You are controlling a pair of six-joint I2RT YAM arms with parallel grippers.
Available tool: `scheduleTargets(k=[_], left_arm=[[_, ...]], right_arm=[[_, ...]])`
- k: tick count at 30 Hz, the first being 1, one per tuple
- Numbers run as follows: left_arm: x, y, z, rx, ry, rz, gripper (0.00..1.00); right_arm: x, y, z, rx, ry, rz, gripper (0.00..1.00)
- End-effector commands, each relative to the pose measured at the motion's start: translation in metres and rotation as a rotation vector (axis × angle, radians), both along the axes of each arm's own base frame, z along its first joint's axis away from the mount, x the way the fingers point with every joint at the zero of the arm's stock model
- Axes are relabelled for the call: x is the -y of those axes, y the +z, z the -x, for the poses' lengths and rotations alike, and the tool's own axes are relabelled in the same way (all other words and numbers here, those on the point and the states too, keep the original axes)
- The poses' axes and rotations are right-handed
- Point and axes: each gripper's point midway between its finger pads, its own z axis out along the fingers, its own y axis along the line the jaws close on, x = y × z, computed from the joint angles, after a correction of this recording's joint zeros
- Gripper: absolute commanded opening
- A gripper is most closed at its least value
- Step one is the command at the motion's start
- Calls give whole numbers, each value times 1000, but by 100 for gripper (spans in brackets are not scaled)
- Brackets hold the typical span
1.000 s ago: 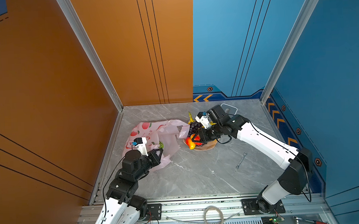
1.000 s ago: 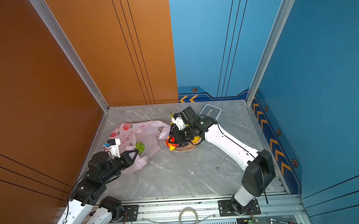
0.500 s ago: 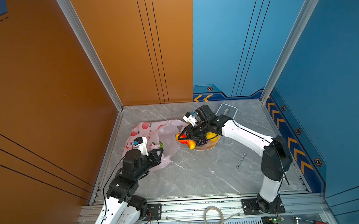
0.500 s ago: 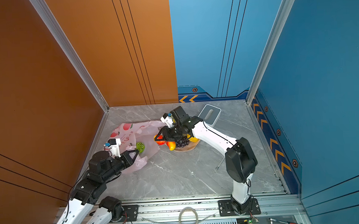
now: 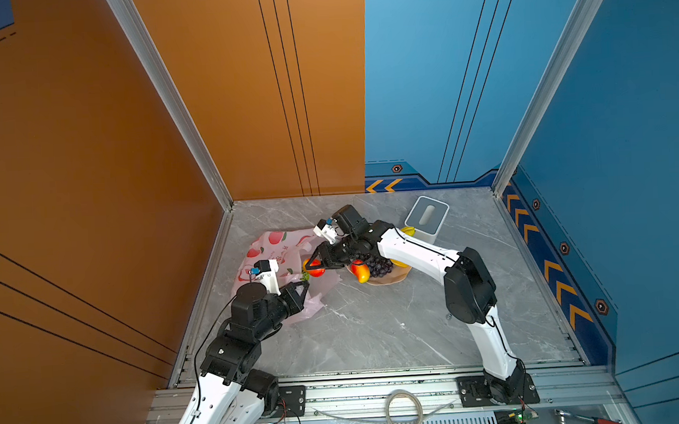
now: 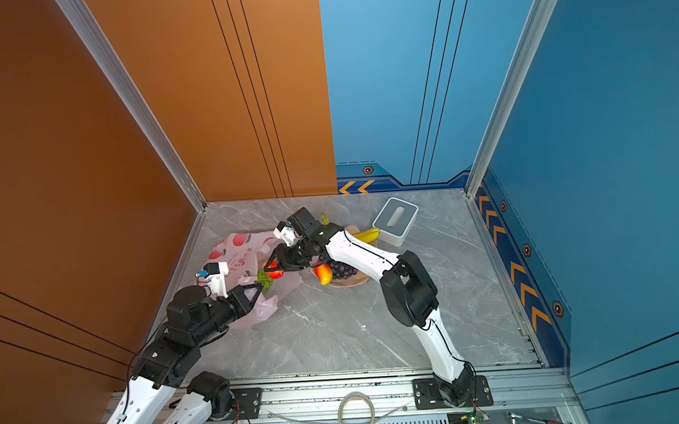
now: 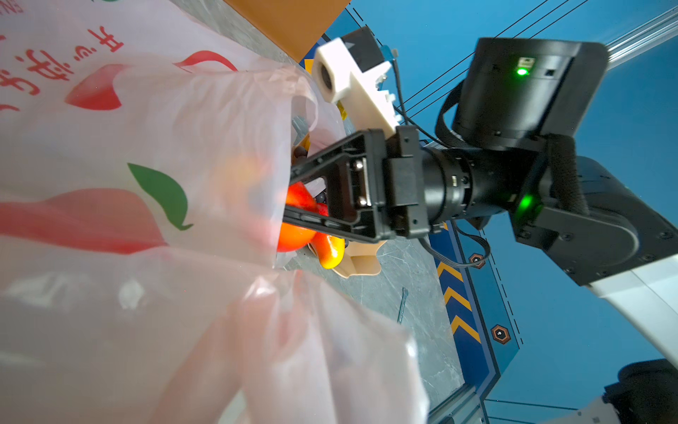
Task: Place the fruits into the plastic bag
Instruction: Place the fruit in the plastic bag.
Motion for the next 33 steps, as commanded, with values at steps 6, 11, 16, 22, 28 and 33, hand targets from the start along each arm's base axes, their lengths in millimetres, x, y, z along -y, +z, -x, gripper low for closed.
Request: scheduleTargets(k=[6,11,16,22,28,33], left_arm=[[2,11,2,24,-20,6,0],[1,9,3,19,-20,4,0],[1,8,4,17,-19,9,0],[0,6,6,14,-19,9,0],[0,3,7,11,-20,6,0],[-1,-2,8,6,-16,10,0]], right_arm=[[-33,-22,-11,37,-27,30,39],[-49,-32,-19,57,-45,36,39],[-69,-35,-18,82,-44,25,39],[-91,-46,-12,63,-29,6,39],[-107,-59,-3,27,-13,-20,41],[-114,-71,10,16,11,-8,47]])
